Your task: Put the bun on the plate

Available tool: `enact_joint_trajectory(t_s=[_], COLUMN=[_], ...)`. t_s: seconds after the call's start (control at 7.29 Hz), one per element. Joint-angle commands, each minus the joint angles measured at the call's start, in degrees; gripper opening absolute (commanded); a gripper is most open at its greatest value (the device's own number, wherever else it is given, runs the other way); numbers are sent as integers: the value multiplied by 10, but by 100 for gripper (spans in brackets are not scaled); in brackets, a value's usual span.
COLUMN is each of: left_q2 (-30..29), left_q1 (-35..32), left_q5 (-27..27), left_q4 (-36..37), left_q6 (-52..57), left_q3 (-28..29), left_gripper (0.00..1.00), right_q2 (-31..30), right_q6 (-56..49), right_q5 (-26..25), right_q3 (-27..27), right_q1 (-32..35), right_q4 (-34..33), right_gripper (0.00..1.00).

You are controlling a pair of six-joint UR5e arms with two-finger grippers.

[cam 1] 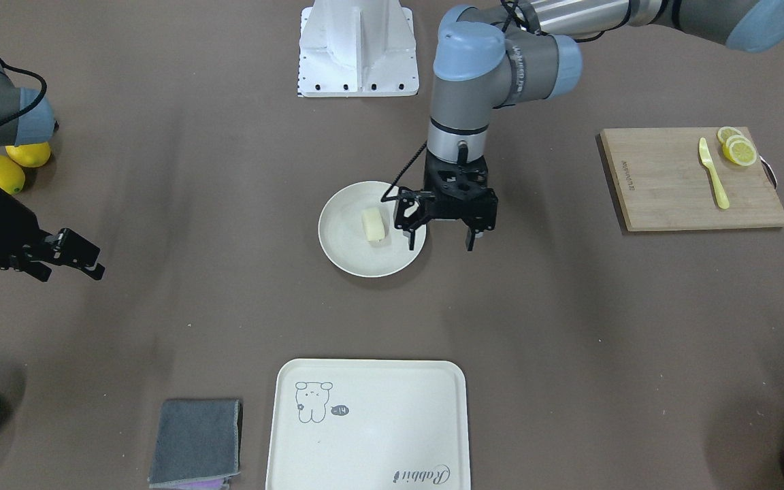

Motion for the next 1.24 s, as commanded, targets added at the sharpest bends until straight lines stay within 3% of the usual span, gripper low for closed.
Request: enact_joint_trajectory(t_s=[0.0, 0.14, 0.41, 0.55, 0.82, 1.1], left_q2=[52, 55, 86, 104, 148, 236], left_q1=[-63, -64, -108, -149, -259, -366], left_q5=[-4, 1, -1, -34, -188, -315], left_q4=[-35, -34, -32, -25, -26, -26], left_q6=[60, 70, 77, 130, 261, 351], left_q3=[1, 22, 25, 24, 16, -23], left_gripper=[98, 98, 98, 98, 98, 98], right_q2=[-30, -27, -25, -26, -35, -46], right_q6=[-245, -323, -440, -465, -476, -468], right_q5=[15, 36, 30, 30, 29, 33], right_q3=[-32, -63, -86, -85, -47, -24], right_q1=[109, 164, 224, 241, 253, 253], right_q4=[-109, -148, -211, -228, -254, -253], right_gripper=[100, 100, 100, 100, 100, 100])
